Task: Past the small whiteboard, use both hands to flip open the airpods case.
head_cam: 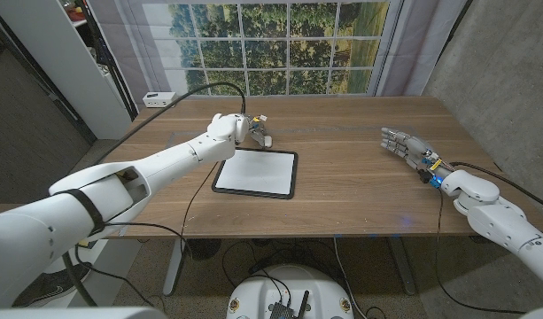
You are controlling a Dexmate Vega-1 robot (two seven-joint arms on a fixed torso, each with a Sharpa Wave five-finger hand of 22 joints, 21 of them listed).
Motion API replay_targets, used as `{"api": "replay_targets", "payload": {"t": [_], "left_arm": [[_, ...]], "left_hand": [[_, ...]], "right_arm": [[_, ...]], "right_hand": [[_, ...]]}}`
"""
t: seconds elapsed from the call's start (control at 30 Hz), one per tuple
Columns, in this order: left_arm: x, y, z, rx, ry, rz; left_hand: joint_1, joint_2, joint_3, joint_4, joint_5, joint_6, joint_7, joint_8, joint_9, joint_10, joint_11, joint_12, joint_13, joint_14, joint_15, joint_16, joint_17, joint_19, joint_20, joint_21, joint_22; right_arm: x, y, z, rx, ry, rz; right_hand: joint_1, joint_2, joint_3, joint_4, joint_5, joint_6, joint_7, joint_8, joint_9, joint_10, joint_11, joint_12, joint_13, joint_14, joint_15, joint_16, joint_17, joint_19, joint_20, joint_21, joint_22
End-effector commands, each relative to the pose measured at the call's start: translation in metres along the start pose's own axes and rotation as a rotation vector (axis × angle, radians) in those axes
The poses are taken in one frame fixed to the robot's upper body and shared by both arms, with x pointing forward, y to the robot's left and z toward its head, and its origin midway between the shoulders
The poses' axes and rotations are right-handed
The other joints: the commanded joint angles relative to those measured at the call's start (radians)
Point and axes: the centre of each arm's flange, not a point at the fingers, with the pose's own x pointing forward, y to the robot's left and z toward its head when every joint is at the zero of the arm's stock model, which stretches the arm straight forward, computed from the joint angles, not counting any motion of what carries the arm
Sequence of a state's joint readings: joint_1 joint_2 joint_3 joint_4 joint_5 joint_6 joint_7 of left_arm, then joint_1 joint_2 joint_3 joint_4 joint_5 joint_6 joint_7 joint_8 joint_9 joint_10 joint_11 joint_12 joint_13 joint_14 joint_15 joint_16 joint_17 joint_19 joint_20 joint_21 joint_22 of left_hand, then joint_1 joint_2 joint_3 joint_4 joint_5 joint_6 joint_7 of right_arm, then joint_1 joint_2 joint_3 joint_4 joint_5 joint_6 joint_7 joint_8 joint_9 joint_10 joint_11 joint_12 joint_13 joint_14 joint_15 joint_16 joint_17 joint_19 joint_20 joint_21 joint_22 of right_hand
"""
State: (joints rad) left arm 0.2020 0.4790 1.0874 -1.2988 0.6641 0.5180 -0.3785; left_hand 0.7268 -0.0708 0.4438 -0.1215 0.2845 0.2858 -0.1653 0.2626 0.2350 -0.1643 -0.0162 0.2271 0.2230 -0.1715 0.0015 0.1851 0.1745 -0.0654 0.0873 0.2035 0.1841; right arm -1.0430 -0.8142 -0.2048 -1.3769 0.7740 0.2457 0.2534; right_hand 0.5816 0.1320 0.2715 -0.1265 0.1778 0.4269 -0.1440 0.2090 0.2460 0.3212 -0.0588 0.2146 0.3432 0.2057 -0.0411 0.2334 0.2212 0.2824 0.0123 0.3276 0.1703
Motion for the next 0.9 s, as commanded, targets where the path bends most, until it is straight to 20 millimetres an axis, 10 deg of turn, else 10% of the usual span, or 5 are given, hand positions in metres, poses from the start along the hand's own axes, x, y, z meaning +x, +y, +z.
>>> {"api": "replay_targets", "payload": {"t": [0.03,0.43,0.9], "left_arm": [[0.01,-0.001,0.011,-0.018,-0.005,-0.018],[0.014,-0.009,0.015,-0.019,0.005,-0.052],[0.001,-0.007,0.002,-0.169,-0.062,0.07]], "left_hand": [[-0.004,0.014,-0.008,0.002,-0.006,0.034,0.009,0.012,0.002,-0.004,-0.002,0.004,0.0,-0.061,-0.007,0.003,0.003,0.006,-0.002,0.006,0.003],[0.005,0.035,-0.02,0.0,-0.02,0.145,0.036,0.045,-0.001,0.016,-0.001,0.013,-0.004,-0.043,-0.009,0.005,0.002,0.015,0.006,0.009,0.004],[0.167,0.178,0.024,-0.049,-0.093,0.396,0.06,0.116,-0.004,0.169,-0.032,0.056,-0.018,0.084,-0.038,0.014,-0.002,0.106,0.013,0.035,0.007]], "right_arm": [[-0.001,-0.006,-0.001,0.003,0.001,0.004],[-0.004,-0.011,-0.005,0.017,0.001,-0.002],[0.001,-0.011,-0.007,0.024,0.002,-0.005]], "right_hand": [[-0.007,0.004,-0.001,0.0,0.003,0.006,0.002,-0.001,0.001,0.008,-0.001,0.007,0.001,0.006,-0.097,0.007,0.002,0.001,0.005,-0.005,0.001],[-0.021,0.011,-0.005,0.01,0.002,0.005,0.001,-0.001,-0.001,0.009,0.0,0.007,0.001,0.006,-0.097,0.01,0.006,0.0,0.007,-0.012,0.001],[-0.046,0.015,-0.014,0.024,0.0,0.005,-0.001,-0.001,-0.003,0.011,0.001,0.008,0.0,0.005,-0.096,0.013,0.01,0.001,0.008,-0.021,0.002]]}}
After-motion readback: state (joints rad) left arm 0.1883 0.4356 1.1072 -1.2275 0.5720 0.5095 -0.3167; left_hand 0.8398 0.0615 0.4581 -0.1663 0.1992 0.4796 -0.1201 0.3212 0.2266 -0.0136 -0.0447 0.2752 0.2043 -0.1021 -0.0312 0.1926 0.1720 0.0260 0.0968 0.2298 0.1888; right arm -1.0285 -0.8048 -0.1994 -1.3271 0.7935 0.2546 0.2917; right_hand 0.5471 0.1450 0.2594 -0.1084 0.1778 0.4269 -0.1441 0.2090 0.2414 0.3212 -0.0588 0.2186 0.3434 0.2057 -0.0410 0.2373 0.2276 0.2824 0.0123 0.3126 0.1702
